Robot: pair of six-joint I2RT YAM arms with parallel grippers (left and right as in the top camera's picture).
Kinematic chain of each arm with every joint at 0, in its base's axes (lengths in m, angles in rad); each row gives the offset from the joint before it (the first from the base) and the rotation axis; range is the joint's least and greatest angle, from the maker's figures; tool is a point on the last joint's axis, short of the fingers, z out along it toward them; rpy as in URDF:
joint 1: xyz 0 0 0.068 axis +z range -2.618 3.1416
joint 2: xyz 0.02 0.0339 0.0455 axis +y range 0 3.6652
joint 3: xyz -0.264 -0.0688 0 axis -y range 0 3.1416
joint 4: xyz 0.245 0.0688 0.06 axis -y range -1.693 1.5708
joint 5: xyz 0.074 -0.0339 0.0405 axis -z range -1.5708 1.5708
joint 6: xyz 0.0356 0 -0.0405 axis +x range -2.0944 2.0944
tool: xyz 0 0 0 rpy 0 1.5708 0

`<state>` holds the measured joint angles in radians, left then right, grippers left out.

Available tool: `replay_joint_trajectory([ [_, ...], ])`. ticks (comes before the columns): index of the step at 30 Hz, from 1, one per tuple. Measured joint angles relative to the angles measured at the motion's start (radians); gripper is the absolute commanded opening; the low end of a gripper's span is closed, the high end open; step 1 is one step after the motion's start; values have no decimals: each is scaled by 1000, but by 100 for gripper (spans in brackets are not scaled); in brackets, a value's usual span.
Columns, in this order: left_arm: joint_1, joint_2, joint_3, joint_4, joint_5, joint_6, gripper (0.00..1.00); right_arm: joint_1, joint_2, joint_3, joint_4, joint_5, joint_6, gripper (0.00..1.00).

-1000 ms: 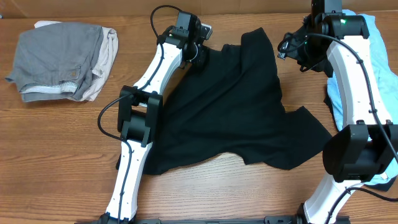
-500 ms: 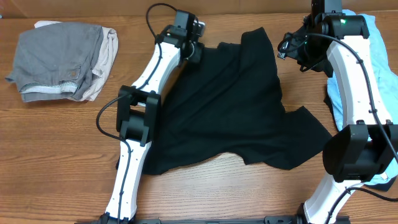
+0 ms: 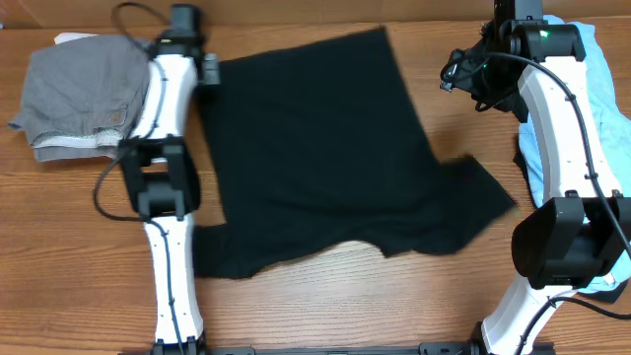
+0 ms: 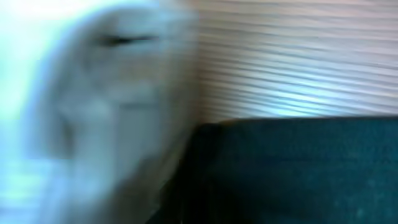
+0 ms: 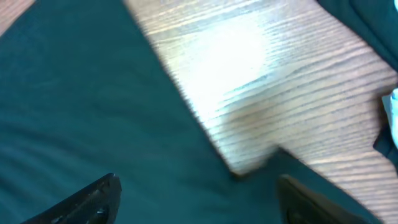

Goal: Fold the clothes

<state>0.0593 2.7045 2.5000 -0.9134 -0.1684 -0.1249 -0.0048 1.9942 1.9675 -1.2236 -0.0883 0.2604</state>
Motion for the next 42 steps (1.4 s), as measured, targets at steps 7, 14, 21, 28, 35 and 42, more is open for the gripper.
replay_joint_trajectory([
  [7, 55, 15, 181, -134, 91, -28, 78, 0, 0, 0, 3, -1, 1, 82],
  [14, 25, 15, 531, -313, 142, -24, 83, 0, -18, 0, -41, -29, 1, 81],
  [21, -38, -82, 616, -373, 188, -6, 83, 0, -204, 0, -141, -43, 13, 81],
  [28, -145, -237, 616, -451, 203, 65, 88, 14, -444, 4, -321, -45, 46, 75],
  [35, -250, -380, 627, -616, 211, 117, 91, 173, -584, -18, -431, 49, 146, 82],
  [42, -262, -418, 630, -711, 210, 129, 94, 302, -798, -301, -359, 122, 303, 86],
])
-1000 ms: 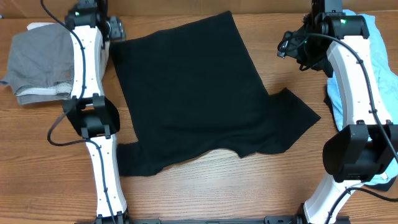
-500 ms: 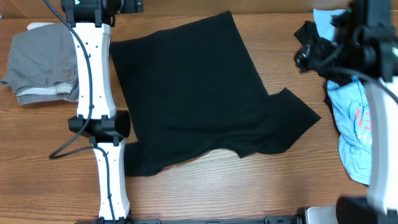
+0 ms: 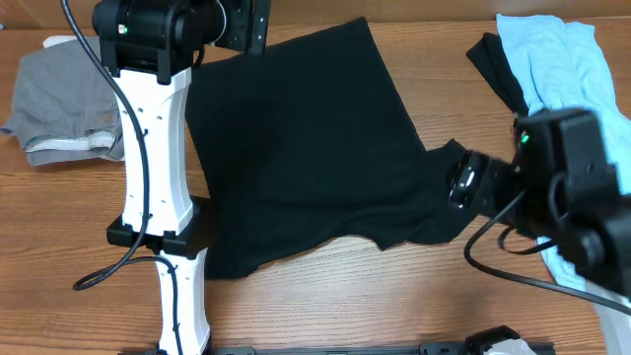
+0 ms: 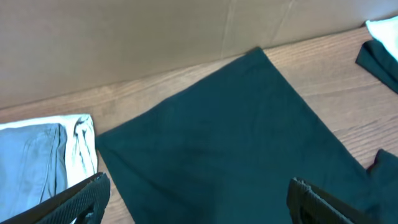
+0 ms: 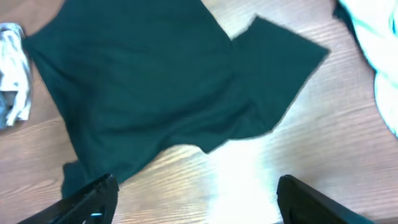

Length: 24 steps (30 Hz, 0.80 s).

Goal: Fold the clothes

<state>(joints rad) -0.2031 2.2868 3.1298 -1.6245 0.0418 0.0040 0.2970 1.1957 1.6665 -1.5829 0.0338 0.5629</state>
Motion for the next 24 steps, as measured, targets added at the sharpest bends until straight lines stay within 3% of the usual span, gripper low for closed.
replay_joint_trajectory([
  [11, 0, 0, -10, -29, 8, 0, 96, -2, 69, -683, 528, -117, 146, 85],
  [19, -4, 0, -113, 12, 27, 0, 96, -55, 192, -871, 747, -176, 201, 71],
  [22, -7, 0, -168, 32, 29, 0, 96, -68, 252, -874, 802, -184, 213, 54],
  [24, -7, 0, -201, 48, 30, 0, 96, -74, 295, -874, 842, -187, 209, 29],
])
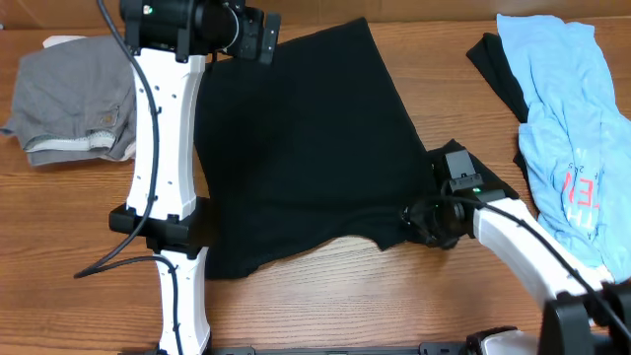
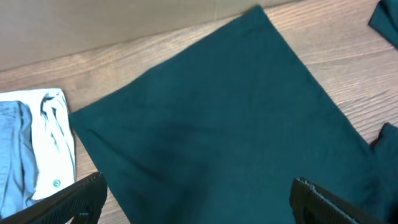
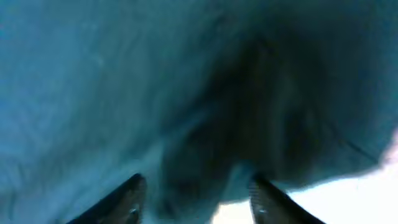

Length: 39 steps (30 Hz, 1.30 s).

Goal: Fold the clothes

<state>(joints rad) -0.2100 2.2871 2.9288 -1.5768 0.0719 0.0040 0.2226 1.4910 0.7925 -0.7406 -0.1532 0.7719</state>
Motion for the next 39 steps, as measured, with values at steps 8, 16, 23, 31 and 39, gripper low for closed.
replay_joint_trajectory([
  [8, -2, 0, -95, 65, 0, 0, 97, -71, 132, 1, 127, -8, -13, 4],
  [16, -6, 0, -139, 133, 0, 0, 100, -305, 187, 26, 255, -60, -86, 4],
  [23, -6, 0, -159, 174, 0, 0, 100, -481, 230, 72, 327, -30, -170, 4],
  [31, -4, 42, -164, 179, -1, 3, 100, -512, 242, 209, 336, 31, -253, 11],
  [39, 10, 174, -174, 141, -10, 31, 96, -513, 242, 527, -25, -11, -392, 100],
])
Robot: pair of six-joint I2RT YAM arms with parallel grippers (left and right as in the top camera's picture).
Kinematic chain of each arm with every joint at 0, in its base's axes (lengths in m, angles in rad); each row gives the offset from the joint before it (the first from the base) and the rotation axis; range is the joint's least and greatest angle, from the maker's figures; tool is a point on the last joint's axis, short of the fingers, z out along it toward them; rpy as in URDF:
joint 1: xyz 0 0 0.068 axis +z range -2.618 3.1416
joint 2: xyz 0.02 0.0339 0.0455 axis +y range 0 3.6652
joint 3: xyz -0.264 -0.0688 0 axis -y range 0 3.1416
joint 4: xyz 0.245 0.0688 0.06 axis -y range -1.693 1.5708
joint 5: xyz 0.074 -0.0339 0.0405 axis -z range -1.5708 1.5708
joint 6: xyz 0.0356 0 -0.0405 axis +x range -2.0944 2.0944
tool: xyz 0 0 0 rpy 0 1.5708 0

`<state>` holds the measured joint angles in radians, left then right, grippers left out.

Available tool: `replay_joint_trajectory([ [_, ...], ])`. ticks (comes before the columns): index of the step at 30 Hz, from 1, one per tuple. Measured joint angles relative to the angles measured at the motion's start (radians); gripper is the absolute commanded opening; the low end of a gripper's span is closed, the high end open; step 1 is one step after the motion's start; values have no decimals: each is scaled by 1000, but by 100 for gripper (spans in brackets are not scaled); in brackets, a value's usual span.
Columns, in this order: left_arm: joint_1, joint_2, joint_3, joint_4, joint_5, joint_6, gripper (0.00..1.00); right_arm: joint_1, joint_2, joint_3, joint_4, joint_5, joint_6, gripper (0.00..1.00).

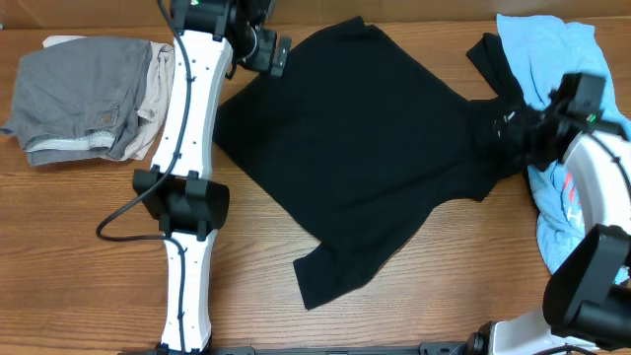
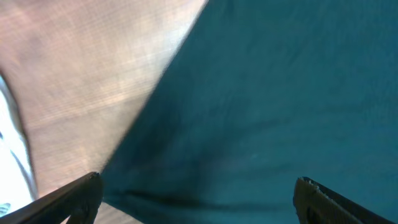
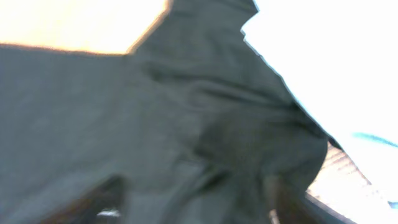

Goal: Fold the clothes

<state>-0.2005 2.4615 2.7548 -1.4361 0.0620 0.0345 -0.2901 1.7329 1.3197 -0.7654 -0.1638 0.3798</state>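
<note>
A black T-shirt [image 1: 355, 148] lies spread at an angle across the table's middle, one sleeve [image 1: 330, 276] pointing toward the front edge. My left gripper [image 1: 268, 51] hovers open over the shirt's far left edge; in the left wrist view its fingers [image 2: 81, 194] stand wide apart above the cloth [image 2: 261, 99]. My right gripper [image 1: 508, 130] sits at the bunched right sleeve. The right wrist view is blurred, showing its fingers [image 3: 109, 199] spread with wrinkled black fabric [image 3: 224, 143] between them.
A pile of grey shorts [image 1: 74, 94] and a beige garment lies at the far left. A light blue shirt [image 1: 552, 49] lies along the right edge, over another black garment [image 1: 493, 54]. A cardboard wall lines the back.
The black shirt has turned and shifted: its right sleeve went from front right to far right along with my right gripper. The left gripper has dropped closer to the shirt's far left edge.
First the shirt lay flat with both arms at the far corners. Then both grippers stood high, open above it. Then my right gripper was narrowed on the right sleeve at the front. Now that sleeve lies far right and the shirt sits rotated.
</note>
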Motion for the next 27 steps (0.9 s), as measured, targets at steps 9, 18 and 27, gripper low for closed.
replay_joint_trajectory([
  [9, 6, 150, -5, -136, -17, 24, 4, 26, 0, 314, -347, -136, -122, 100],
  [18, 13, 274, -8, -159, -21, 5, 4, 96, 0, 322, -412, -212, -179, 100],
  [27, 26, 288, -10, -196, -39, -10, 4, 195, 0, 322, -406, -196, -166, 100],
])
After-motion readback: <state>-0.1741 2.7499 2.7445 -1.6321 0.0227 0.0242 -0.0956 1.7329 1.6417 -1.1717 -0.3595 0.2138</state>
